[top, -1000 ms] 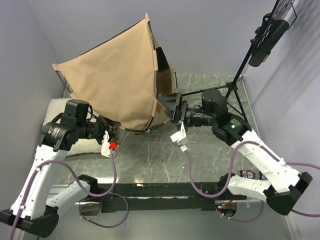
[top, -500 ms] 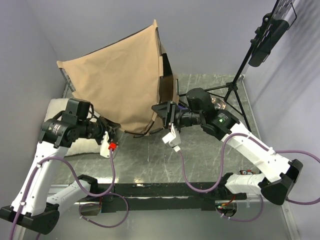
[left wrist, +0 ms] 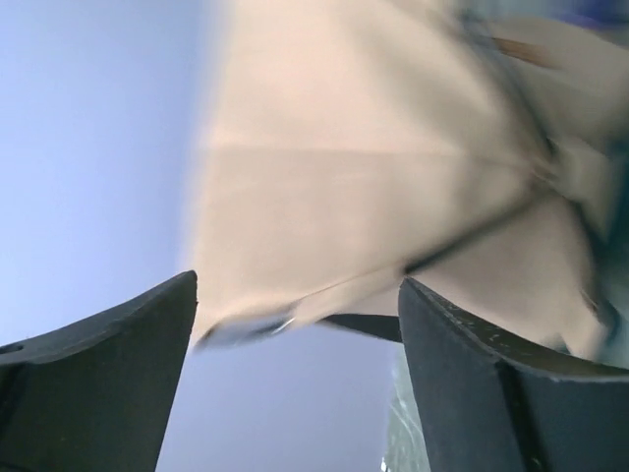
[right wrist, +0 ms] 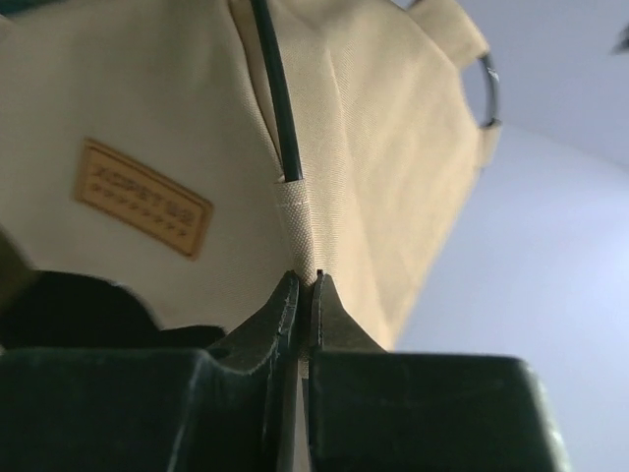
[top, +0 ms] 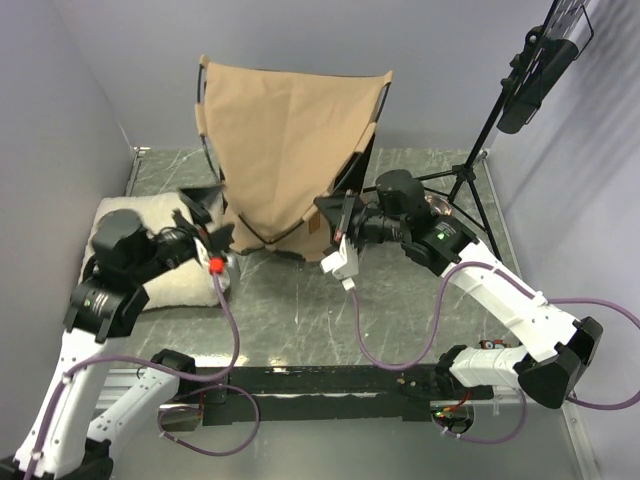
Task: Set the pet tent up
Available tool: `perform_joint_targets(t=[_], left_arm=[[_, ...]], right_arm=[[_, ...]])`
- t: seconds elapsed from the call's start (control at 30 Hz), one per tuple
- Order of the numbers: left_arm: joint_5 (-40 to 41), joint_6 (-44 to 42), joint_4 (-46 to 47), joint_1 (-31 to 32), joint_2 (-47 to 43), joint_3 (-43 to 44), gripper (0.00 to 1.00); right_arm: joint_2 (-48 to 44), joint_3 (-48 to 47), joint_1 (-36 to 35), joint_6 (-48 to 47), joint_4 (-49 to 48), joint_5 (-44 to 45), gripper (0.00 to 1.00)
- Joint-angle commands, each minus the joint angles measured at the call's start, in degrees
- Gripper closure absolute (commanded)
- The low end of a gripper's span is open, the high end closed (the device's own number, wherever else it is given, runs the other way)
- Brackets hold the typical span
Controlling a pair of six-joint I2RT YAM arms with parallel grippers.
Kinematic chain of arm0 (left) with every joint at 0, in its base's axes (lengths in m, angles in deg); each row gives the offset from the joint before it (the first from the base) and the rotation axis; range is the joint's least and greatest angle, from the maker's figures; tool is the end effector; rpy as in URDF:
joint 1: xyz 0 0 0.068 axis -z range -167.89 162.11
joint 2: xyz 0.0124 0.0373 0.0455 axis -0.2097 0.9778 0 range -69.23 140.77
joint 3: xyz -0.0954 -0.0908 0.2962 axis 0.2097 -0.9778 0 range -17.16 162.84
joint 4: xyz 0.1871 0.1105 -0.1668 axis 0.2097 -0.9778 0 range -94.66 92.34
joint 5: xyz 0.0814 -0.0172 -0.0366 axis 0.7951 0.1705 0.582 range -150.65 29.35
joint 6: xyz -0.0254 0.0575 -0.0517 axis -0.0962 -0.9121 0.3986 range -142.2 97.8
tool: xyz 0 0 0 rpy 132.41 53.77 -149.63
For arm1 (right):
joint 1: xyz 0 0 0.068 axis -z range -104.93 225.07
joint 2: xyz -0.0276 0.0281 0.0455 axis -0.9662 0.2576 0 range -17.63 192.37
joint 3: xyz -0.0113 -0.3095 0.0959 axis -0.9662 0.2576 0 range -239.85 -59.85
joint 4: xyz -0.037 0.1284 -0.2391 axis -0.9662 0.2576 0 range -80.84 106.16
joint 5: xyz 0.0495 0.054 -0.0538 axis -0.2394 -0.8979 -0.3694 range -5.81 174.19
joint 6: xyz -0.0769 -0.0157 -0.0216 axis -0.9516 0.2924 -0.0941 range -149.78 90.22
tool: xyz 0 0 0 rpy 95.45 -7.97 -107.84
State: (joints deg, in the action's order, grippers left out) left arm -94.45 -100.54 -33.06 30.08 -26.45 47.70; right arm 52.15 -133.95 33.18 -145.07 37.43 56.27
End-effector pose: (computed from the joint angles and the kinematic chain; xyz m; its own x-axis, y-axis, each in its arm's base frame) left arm 0.1147 -0.0785 0.4508 0.7111 0.6249 -0.3222 0.3704 0.0564 0.9271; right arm 0.1924 0.2170 0.4347 0.9506 -0.2206 0.2184 0.1148 -0.4041 -0.9075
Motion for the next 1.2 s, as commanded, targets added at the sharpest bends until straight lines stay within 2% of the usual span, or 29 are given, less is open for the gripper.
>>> perform_joint_targets(t=[0.0,0.1,0.2,0.5,0.63,0.77,0.83,0.9,1.0,1.03,1.1,1.17], left_arm=[[12.06,31.99,37.29,0.04,-3.58,-1.49,0.12],[21.99,43.85,44.78,0.04,-2.89,0.61,0.12],[29.47,51.25,47.52,0.04,-2.01,2.55,0.11],[35.63,59.79,45.86,0.04,-1.83,2.03,0.12],[36.53,64.36,41.21,0.04,-1.91,1.76,0.13],[34.60,71.03,31.92,-0.40,-0.51,4.21,0.15],[31.54,75.34,27.42,-1.54,0.98,6.23,0.17],[24.61,81.21,22.06,-2.94,3.43,10.00,0.19],[7.32,86.77,18.00,-3.91,5.72,12.75,0.23],[-0.05,88.09,18.08,-3.91,6.25,12.83,0.24],[-9.49,90.64,17.65,-3.91,8.18,12.75,0.27],[-9.71,92.23,14.50,-3.74,10.73,12.49,0.31]], right_arm=[[-1.40,0.19,3.21,-1.29,-18.82,-0.82,1.00],[1.31,-2.09,4.88,6.97,-29.73,1.81,1.00],[4.92,-8.49,6.20,16.21,-35.99,4.80,1.00],[12.30,-14.65,7.70,30.45,-56.82,12.70,1.00],[16.26,-23.77,7.70,39.94,-54.13,21.22,1.00],[18.55,-34.86,7.70,51.19,-38.25,27.82,1.00],[18.12,-35.15,7.26,55.85,-30.59,30.64,1.00],[16.19,-32.09,5.86,58.58,-23.12,31.52,1.00],[12.06,-22.78,3.14,60.87,-22.56,35.55,1.00],[11.26,-20.84,2.26,62.19,-22.21,36.79,1.00],[11.17,-18.36,1.03,65.61,-20.63,40.12,1.00],[11.61,-18.18,0.49,70.00,-16.78,41.45,1.00]])
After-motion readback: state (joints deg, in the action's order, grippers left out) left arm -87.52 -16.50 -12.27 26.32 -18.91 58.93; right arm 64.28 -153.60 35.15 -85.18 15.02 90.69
